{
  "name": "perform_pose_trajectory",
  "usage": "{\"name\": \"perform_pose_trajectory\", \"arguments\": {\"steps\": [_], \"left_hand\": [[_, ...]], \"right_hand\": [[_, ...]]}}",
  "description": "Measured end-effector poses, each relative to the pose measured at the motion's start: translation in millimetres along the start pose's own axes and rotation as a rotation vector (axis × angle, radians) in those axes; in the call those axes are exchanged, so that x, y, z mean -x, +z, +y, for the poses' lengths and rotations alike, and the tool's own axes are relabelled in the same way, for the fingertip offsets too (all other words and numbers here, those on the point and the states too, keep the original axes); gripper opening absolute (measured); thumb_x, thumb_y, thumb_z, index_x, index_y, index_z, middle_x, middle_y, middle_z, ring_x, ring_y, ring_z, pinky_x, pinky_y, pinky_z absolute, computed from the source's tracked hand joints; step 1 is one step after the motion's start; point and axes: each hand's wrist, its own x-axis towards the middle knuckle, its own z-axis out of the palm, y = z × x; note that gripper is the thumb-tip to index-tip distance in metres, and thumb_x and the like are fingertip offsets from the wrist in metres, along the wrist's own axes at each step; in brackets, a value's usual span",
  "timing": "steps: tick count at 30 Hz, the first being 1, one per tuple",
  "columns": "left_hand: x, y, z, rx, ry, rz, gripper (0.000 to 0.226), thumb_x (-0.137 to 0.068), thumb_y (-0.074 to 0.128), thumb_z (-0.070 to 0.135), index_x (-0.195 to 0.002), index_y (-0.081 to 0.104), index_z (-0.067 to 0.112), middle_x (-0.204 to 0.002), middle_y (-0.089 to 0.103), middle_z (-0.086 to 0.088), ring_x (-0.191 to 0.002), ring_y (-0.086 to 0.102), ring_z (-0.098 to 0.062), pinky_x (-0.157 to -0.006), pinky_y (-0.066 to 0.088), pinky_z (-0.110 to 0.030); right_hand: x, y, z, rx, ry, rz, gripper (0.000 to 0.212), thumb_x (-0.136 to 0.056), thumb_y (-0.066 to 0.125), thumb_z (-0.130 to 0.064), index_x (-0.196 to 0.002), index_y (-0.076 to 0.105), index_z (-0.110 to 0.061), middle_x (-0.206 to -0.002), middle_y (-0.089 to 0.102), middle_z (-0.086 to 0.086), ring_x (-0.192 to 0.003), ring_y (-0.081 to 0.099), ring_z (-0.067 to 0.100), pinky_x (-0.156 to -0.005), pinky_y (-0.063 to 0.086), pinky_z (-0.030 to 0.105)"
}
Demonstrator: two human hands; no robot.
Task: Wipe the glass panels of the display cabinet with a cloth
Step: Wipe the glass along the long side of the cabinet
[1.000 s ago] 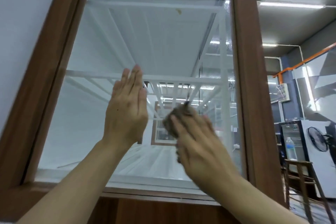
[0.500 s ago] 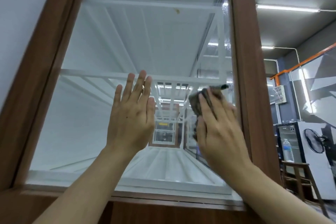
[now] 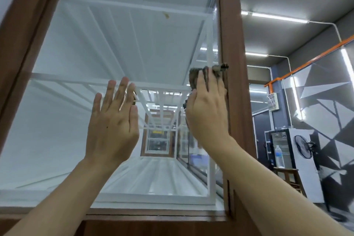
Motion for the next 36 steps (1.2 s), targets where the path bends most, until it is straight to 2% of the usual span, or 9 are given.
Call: {"name": "perform_pose_trajectory", "arguments": {"steps": [4,7,13,16,21,24,26,30,36], "left_hand": [[-3,5,23,0.039,0.094,-0.003,0.057,-0.106,0.013,0.034,-0.160,0.013,0.015,-0.167,0.005,0.007,-0.156,-0.001,-0.013,-0.127,-0.003,-0.037],[-3,12,32,-0.003,0.144,-0.014,0.057,-0.107,0.011,0.034,-0.159,0.019,0.012,-0.168,0.010,0.003,-0.156,0.004,-0.015,-0.127,0.000,-0.040],[-3,15,29,-0.016,0.158,0.008,0.055,-0.108,0.017,0.033,-0.159,0.021,0.016,-0.167,0.011,0.005,-0.156,0.005,-0.014,-0.127,-0.002,-0.037],[-4,16,28,-0.017,0.151,0.017,0.054,-0.108,0.019,0.033,-0.160,0.020,0.017,-0.167,0.010,0.006,-0.156,0.004,-0.013,-0.126,-0.003,-0.036],[-3,15,29,0.005,0.153,0.009,0.055,-0.107,0.019,0.033,-0.159,0.022,0.016,-0.167,0.012,0.005,-0.156,0.007,-0.015,-0.127,0.000,-0.038],[-3,13,29,0.014,0.145,-0.002,0.056,-0.106,0.016,0.034,-0.159,0.020,0.017,-0.168,0.011,0.005,-0.156,0.004,-0.013,-0.127,-0.001,-0.038],[-2,11,31,0.029,0.130,-0.011,0.057,-0.106,0.013,0.036,-0.160,0.019,0.018,-0.168,0.009,0.006,-0.156,0.002,-0.012,-0.127,-0.001,-0.038],[-2,10,33,0.040,0.108,-0.020,0.058,-0.105,0.013,0.036,-0.160,0.018,0.019,-0.168,0.008,0.007,-0.156,0.000,-0.012,-0.127,-0.001,-0.039],[18,11,33,0.018,0.088,-0.019,0.058,-0.106,0.012,0.036,-0.161,0.017,0.019,-0.169,0.008,0.005,-0.157,0.000,-0.016,-0.128,0.003,-0.044]], "right_hand": [[72,-2,8,0.036,-0.082,-0.036,0.059,-0.103,0.020,-0.028,-0.157,0.024,-0.005,-0.166,0.018,0.015,-0.155,0.007,0.028,-0.125,0.016,0.050],[97,-8,13,0.070,-0.107,-0.050,0.058,-0.104,0.021,-0.028,-0.157,0.023,-0.006,-0.166,0.017,0.015,-0.155,0.010,0.030,-0.125,0.016,0.047],[-109,3,-2,0.069,0.023,0.025,0.071,-0.092,0.007,-0.027,-0.155,0.023,0.002,-0.163,0.021,0.023,-0.153,0.015,0.034,-0.126,0.010,0.046],[-151,4,-5,0.118,0.020,0.018,0.059,-0.100,0.021,-0.019,-0.154,0.024,0.004,-0.163,0.022,0.021,-0.153,0.013,0.031,-0.127,0.007,0.042],[26,1,-1,0.057,-0.069,0.066,0.053,-0.102,0.027,-0.011,-0.153,0.024,0.003,-0.163,0.017,0.023,-0.153,0.015,0.037,-0.124,0.018,0.055],[124,-9,5,0.118,-0.062,-0.050,0.057,-0.105,0.023,-0.027,-0.158,0.012,-0.008,-0.167,0.005,0.016,-0.155,0.006,0.034,-0.124,0.017,0.052],[98,-10,13,0.122,-0.036,-0.167,0.060,-0.105,0.011,-0.033,-0.160,0.009,-0.008,-0.168,-0.002,0.014,-0.155,-0.006,0.028,-0.127,0.009,0.048],[3,-4,-1,0.074,0.034,-0.036,0.060,-0.105,0.016,-0.029,-0.158,0.016,-0.003,-0.167,0.006,0.017,-0.155,0.000,0.029,-0.126,0.008,0.049],[134,-24,13,0.128,-0.132,-0.244,0.061,-0.106,0.009,-0.039,-0.161,0.003,-0.011,-0.169,-0.005,0.009,-0.155,-0.010,0.022,-0.125,0.007,0.044]]}}
